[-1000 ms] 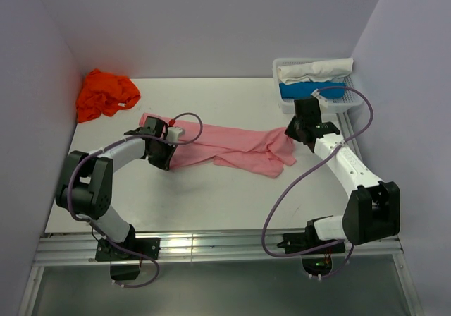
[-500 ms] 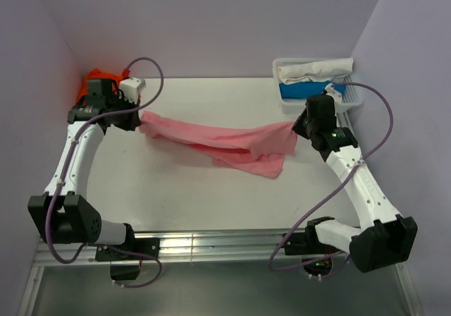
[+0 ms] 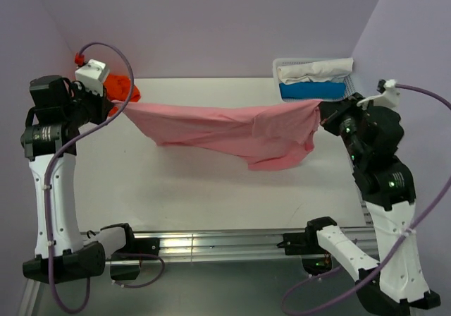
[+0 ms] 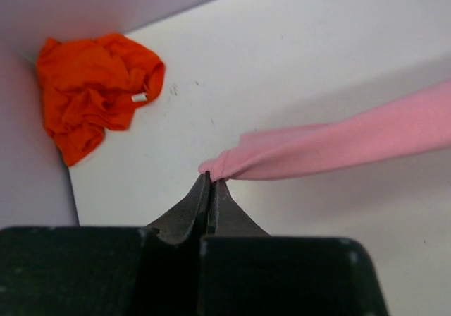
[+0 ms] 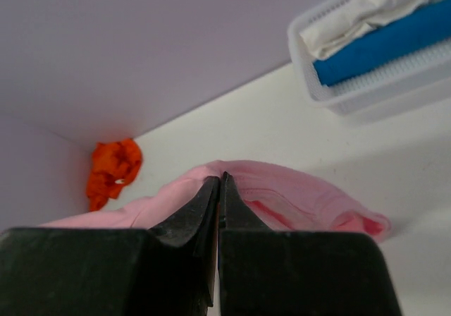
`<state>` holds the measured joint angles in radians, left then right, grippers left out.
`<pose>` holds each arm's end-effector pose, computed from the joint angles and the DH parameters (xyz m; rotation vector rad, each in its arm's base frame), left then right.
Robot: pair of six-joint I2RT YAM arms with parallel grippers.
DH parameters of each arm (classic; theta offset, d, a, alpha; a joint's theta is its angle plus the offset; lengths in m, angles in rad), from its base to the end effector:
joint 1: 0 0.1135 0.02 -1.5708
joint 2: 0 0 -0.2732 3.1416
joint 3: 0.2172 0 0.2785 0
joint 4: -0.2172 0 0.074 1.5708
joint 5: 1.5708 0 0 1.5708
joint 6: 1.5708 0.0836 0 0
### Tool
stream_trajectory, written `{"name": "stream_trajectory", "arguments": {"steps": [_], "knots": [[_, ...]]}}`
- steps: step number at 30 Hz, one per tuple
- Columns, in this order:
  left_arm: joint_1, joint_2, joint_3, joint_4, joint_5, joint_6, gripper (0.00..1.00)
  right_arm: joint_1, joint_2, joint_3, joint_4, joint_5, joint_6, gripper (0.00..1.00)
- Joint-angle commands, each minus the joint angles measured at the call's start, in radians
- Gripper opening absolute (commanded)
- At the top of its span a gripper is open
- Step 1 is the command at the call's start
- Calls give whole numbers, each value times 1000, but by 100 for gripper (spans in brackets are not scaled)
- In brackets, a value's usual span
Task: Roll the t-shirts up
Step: Flatten the tshirt
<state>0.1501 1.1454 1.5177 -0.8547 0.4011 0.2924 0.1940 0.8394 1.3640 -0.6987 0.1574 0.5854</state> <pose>0.2743 0.0085 0.4471 0.3875 1.9769 -0.1310 0.1959 0.0251 0.4779 0.4562 1.7025 0.4326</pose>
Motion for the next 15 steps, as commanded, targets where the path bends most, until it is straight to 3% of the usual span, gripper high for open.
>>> {"name": "stream_trajectory", "arguments": {"steps": [1,6,15], "knots": [[14,-61,73,8,41,-30,0,4,-54,90,-31,-48,1,0],[14,-55,163,35,27,-85,0,4,-92,116,-1,-56,-12,0],[13,244,470,-30,146,-162,0,5,24,89,117,-88,-36,0]]}}
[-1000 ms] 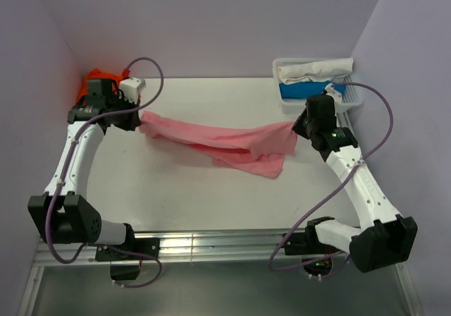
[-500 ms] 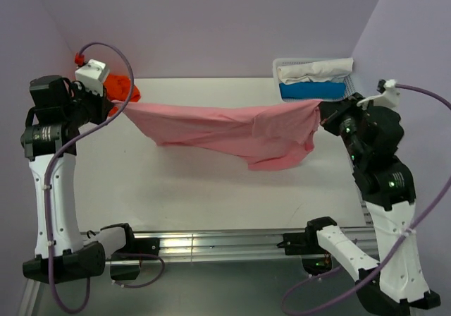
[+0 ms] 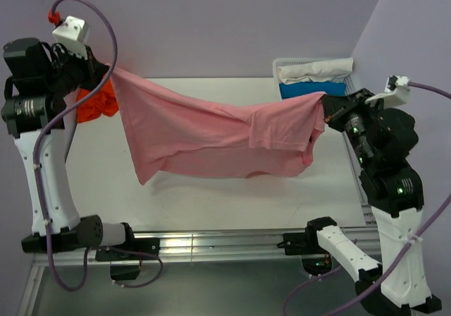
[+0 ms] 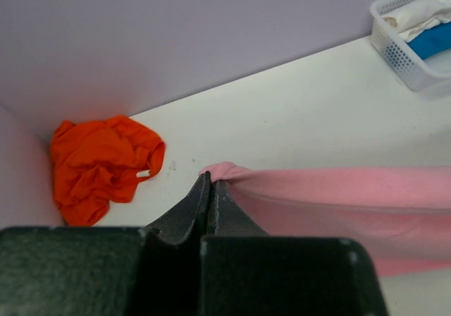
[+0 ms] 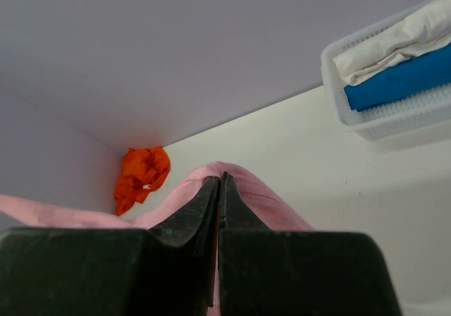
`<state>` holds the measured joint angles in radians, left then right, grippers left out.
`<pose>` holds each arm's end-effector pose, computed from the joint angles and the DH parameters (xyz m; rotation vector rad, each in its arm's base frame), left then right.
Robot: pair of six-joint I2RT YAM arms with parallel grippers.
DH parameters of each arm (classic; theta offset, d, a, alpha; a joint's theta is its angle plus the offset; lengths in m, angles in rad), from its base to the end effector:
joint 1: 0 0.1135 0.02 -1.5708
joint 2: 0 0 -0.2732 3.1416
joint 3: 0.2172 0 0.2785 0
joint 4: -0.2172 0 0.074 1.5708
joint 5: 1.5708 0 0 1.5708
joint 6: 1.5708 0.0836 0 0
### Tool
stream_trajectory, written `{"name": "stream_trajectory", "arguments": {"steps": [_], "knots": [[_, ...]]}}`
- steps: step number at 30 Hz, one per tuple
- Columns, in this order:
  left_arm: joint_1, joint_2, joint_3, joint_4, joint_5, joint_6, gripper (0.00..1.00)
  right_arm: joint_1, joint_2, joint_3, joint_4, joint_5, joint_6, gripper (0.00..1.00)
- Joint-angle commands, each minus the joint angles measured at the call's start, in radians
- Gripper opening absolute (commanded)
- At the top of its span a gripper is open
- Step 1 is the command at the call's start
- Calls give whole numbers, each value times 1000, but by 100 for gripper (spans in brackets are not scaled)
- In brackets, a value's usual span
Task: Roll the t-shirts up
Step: Flatten the tshirt
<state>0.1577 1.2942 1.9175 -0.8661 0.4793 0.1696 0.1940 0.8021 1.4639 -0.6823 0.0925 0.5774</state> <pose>0.2777 0.0051 0.5482 0.3467 1.7563 -0.1997 0.1633 0.0242 0.5211 0.3795 1.5710 0.5258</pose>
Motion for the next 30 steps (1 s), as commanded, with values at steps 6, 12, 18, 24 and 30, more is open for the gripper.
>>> {"name": "stream_trajectory", "arguments": {"steps": [6,12,18,24,30], "knots": [[5,356,185,45,116,-62,0,4,287,-4,254,-54,-89,0],[12,667,553,78,94,-126,0,2,595,202,320,-85,-165,0],[81,639,517,254,166,-235,0,-4,596,363,322,-42,-172,0],[173,519,427,230,266,-194,0,-21,462,228,304,-46,-111,0],[180,371,64,1,294,154,0,-21,295,-112,294,-27,-21,0]]}}
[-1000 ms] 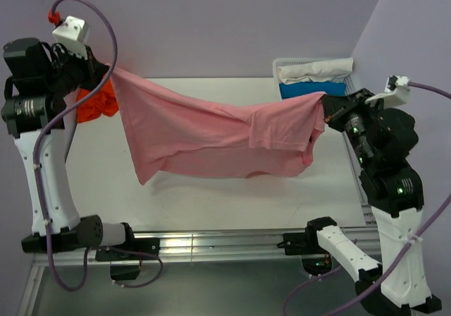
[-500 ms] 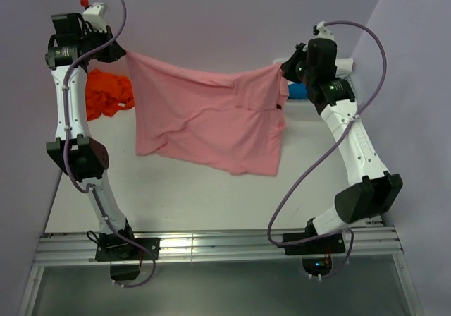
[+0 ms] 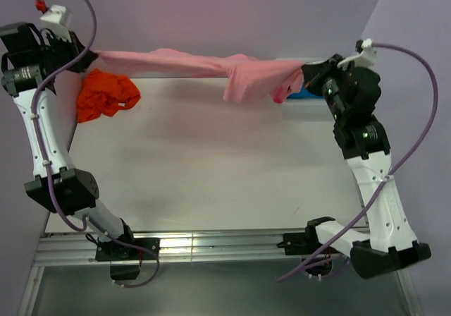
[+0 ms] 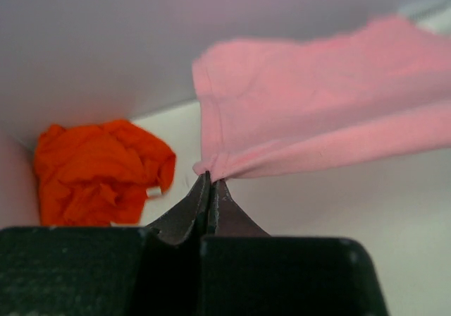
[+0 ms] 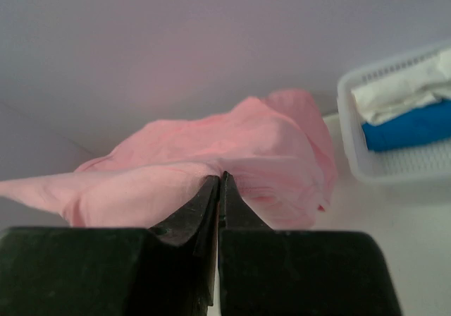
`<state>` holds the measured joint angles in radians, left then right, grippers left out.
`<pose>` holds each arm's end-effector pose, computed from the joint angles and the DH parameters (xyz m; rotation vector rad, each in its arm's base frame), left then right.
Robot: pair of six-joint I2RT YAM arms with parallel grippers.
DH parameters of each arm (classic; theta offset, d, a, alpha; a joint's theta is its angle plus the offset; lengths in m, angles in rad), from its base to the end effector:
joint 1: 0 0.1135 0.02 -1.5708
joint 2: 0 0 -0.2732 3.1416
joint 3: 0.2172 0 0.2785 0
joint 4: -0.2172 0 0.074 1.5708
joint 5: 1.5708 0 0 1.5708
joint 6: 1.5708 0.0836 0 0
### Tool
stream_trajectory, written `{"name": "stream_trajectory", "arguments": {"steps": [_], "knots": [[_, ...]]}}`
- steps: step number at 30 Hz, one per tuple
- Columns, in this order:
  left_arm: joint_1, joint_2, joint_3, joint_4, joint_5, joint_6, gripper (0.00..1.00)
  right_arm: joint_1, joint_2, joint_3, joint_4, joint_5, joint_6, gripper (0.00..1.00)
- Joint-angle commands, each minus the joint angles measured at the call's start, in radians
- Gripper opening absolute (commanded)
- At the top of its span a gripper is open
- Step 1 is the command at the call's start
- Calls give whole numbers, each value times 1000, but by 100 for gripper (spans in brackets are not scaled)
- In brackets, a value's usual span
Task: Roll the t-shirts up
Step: Flatten the tshirt
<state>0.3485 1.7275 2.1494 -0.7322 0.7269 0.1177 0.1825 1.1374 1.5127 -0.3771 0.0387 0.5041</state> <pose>0.4101 0.0899 0.5078 0.2807 1.7931 -0.3525 0.2895 0.0501 0.5167 0.2858 1.5695 0.5068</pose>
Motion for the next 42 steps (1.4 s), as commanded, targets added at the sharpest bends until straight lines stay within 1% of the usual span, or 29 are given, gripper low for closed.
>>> {"name": "stream_trajectory", "arguments": {"steps": [1,2,3,4,5,6,8,9,11,12,14,15,20,21,22,25,28,29,30,34,35,36,38,39,42], "knots": [[-11,-80,-227,-163,42,259,0,-9,-63,-210,-9,30,79,0],[-13,-97,-291,-188,17,357,0,-8,-83,-259,-9,29,89,0],[-13,-126,-357,-235,3,406,0,-9,-120,-348,-11,26,99,0],[-13,-140,-493,-254,-7,454,0,-9,-136,-391,-14,21,117,0],[-13,-157,-567,-260,-47,530,0,-9,-161,-429,-23,20,125,0],[-13,-187,-718,-247,-69,559,0,-9,-172,-509,-23,15,132,0],[-13,-218,-862,-205,-131,626,0,-9,-177,-577,-29,12,145,0],[-14,-235,-978,-152,-154,635,0,-9,-166,-626,-34,21,145,0],[-25,-236,-1058,-115,-190,658,0,-9,-133,-667,-31,39,148,0],[-29,-220,-1104,-92,-216,663,0,-9,-84,-696,-25,43,148,0],[-39,-192,-1125,-88,-221,675,0,-8,-32,-717,-8,47,154,0],[-43,-162,-1128,-88,-221,678,0,-6,20,-736,9,55,155,0],[-54,-95,-1123,-84,-225,677,0,-8,201,-735,29,93,151,1],[-55,-88,-1129,-78,-228,678,0,-8,220,-729,35,95,148,7],[-57,-86,-1132,-76,-228,680,0,-8,231,-726,38,98,145,26],[-62,-91,-1151,-76,-228,691,0,-3,225,-717,32,108,146,48],[-62,-103,-1169,-72,-227,692,0,8,159,-717,1,131,165,56],[-62,-103,-1172,-72,-225,695,0,9,109,-726,-22,132,169,58],[-62,-105,-1177,-76,-224,697,0,11,81,-732,-35,132,181,63],[-60,-114,-1194,-76,-225,708,0,24,-97,-815,-82,121,240,63],[-62,-115,-1195,-73,-224,709,0,29,-167,-857,-100,104,252,61],[-60,-118,-1203,-72,-225,708,0,32,-204,-882,-105,95,286,57],[-62,-123,-1206,-75,-221,706,0,48,-292,-962,-108,64,312,54],[-62,-124,-1208,-78,-209,708,0,52,-310,-985,-115,60,333,50],[-60,-135,-1206,-99,-195,712,0,74,-360,-1062,-120,52,367,49]]}}
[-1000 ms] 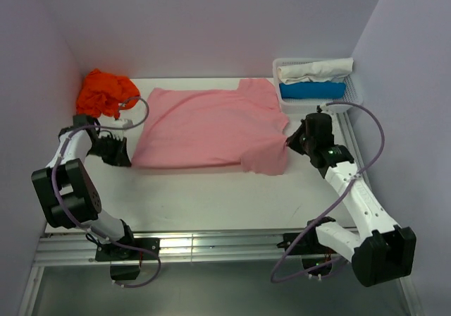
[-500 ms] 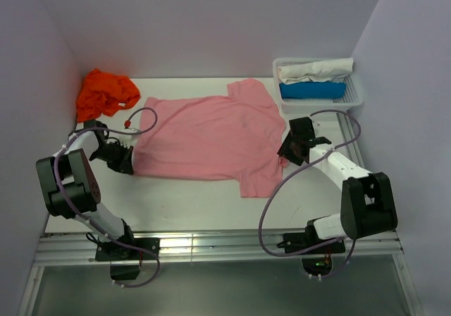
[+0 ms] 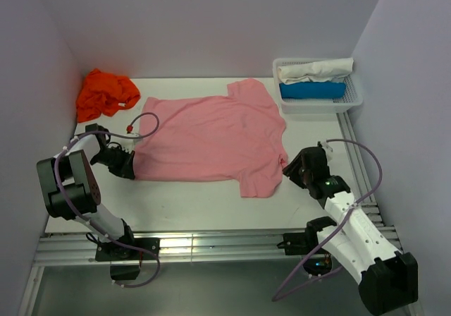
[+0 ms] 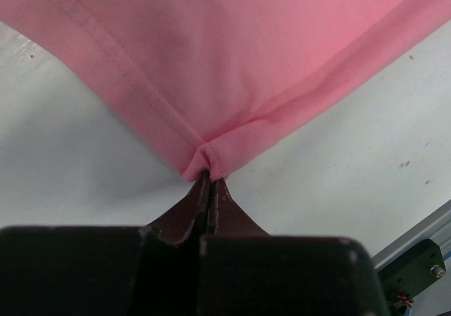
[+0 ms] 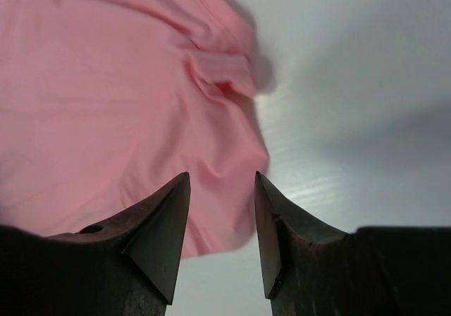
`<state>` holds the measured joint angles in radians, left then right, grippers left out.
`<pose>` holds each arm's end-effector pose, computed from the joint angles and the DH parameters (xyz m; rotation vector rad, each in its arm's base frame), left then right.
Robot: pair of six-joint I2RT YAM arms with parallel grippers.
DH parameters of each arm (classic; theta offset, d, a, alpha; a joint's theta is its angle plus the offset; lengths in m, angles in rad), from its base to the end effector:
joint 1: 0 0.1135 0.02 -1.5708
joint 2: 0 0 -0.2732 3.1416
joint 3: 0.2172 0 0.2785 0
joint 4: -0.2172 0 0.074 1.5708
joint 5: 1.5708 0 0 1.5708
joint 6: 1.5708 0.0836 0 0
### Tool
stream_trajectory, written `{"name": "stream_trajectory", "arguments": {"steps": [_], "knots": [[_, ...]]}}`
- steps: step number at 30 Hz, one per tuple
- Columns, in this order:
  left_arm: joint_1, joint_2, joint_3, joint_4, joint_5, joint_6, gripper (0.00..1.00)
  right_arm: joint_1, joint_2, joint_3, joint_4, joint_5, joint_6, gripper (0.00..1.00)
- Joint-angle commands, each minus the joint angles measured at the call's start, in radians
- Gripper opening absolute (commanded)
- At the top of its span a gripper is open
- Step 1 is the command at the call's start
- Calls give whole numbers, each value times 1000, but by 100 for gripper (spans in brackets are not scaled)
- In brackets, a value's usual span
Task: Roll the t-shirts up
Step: Flatten the tshirt
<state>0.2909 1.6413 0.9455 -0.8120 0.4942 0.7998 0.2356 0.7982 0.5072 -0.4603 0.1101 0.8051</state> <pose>0.2947 0.0468 0.1105 0.7211 2.6847 -0.5541 0.2179 0.0429 0.1814 0.7140 2.2390 0.3950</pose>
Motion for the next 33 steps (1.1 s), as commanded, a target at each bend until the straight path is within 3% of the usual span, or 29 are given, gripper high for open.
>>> {"name": "stream_trajectory", "arguments": {"steps": [1,17,20,23,26,33], "knots": [[-4,-55,-2,-21,43,33,0,25,-25,-70,-35,-18,75,49],[-3,-109,-24,-42,52,49,0,223,55,-183,137,48,273,49],[-2,-113,-30,-42,49,53,0,238,71,-196,153,62,290,42],[-3,-127,-42,-42,44,56,0,252,58,-200,146,85,304,15],[-4,-159,-68,-36,34,62,0,277,6,-185,76,115,319,0],[-4,-239,-135,-12,-9,78,0,381,-276,-174,-141,172,399,0]]}}
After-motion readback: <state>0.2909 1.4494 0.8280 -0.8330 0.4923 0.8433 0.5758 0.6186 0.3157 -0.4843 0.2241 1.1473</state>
